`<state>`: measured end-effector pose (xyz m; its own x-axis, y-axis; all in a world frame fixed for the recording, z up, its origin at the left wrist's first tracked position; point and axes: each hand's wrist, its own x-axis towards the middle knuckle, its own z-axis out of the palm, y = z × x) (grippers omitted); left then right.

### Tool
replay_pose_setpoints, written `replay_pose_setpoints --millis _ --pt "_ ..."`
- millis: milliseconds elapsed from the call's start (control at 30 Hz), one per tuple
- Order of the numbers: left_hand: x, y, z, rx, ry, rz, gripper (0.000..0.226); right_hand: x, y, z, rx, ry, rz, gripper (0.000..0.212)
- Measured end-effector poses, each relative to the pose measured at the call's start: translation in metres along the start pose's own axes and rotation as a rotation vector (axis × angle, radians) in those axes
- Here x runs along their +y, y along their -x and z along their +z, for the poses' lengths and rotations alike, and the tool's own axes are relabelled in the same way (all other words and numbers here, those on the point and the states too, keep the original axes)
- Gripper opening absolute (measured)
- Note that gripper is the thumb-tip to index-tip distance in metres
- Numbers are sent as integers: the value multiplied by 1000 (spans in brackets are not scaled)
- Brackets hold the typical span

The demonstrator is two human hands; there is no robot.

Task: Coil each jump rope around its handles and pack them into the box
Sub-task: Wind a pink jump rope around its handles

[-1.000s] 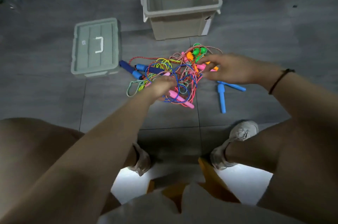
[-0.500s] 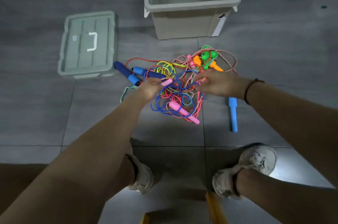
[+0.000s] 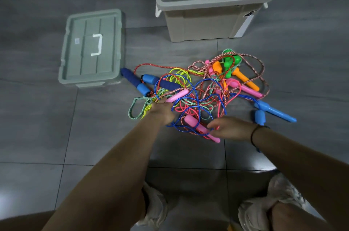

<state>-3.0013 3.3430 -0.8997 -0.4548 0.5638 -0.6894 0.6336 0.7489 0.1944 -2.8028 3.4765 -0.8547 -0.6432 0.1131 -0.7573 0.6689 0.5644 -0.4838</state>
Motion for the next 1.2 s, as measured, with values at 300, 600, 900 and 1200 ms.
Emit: replay_pose_setpoints --millis 300,600,900,1200 --pt "-11 -33 16 -38 -72 -40 61 5 -52 42 -17 153 -7 39" --pt "-1 -17 1 330 380 156 24 0 -54 48 108 -47 -19 47" --pt "62 47 -104 633 1196 177 26 -61 38 -64 587 -812 -182 31" --pt "127 175 -217 416 1267 447 26 -139 160 -128 485 -1186 -467 32"
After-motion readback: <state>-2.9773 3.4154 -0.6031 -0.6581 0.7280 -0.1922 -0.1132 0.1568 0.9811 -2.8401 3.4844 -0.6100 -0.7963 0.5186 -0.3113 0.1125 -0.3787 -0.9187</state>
